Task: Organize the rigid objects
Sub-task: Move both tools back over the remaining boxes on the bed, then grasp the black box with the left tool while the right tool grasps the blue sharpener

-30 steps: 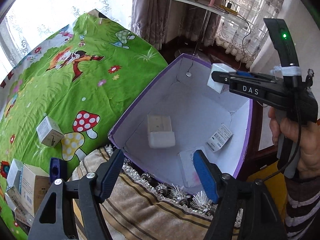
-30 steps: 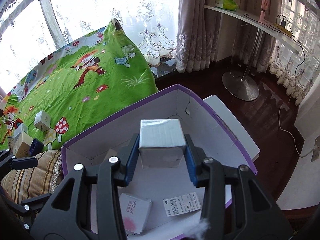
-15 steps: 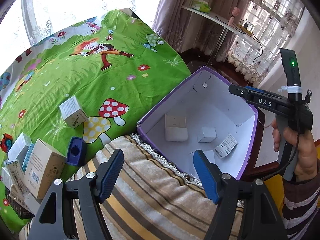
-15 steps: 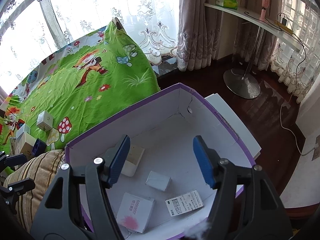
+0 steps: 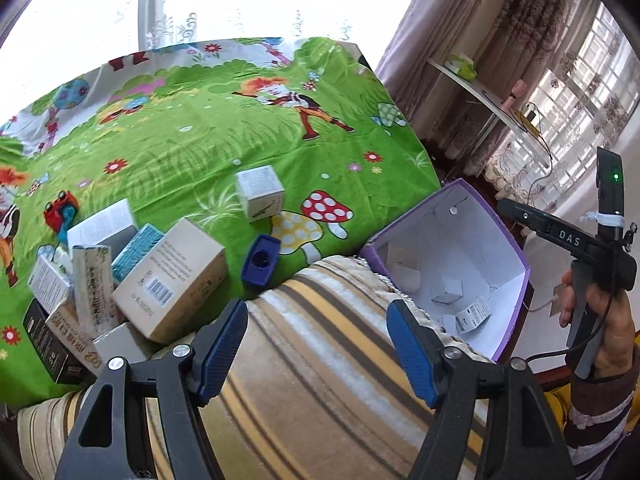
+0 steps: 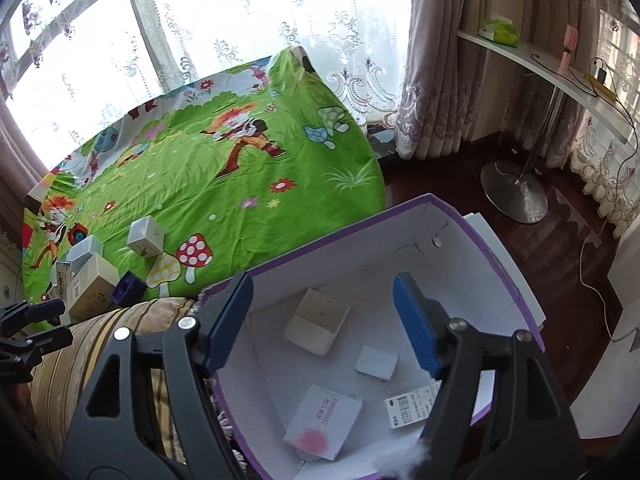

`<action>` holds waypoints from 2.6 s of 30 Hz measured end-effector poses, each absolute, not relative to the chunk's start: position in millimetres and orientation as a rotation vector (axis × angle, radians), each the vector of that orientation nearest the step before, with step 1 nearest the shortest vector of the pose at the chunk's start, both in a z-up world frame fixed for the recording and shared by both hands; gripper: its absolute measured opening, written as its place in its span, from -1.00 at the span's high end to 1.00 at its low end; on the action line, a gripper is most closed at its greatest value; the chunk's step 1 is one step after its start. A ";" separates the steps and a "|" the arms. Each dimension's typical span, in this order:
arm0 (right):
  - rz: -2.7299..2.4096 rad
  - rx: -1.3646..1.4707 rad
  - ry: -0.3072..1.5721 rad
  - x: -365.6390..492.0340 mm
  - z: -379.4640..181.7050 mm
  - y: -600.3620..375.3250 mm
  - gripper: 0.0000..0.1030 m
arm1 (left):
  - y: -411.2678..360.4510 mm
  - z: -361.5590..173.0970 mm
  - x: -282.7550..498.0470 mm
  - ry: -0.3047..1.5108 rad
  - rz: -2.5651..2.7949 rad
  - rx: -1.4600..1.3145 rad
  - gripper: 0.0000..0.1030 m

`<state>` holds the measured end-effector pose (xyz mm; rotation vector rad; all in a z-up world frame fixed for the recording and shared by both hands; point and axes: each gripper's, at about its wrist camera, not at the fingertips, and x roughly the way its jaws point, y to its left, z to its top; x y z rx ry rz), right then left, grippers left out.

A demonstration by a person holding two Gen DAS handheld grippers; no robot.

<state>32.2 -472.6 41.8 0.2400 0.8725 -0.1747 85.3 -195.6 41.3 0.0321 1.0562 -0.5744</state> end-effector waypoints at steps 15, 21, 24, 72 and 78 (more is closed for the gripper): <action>0.048 0.124 0.914 67.1 52.7 -363.2 -0.49 | -79.1 33.4 92.7 1.039 -0.373 -0.120 -0.42; 0.114 0.077 0.937 77.8 50.1 -326.3 -0.50 | -41.2 27.0 92.7 1.043 -0.304 -0.176 -0.42; 0.143 0.060 0.952 83.0 47.3 -310.3 -0.50 | -25.6 25.0 93.4 1.042 -0.280 -0.197 -0.42; 0.247 -0.096 1.234 161.1 -34.6 -241.9 -0.51 | 28.4 -32.4 136.2 1.228 -0.064 -0.173 -0.42; 0.203 -0.060 1.229 163.4 -38.9 -254.4 -0.51 | 37.5 -30.1 134.3 1.214 -0.026 -0.204 -0.42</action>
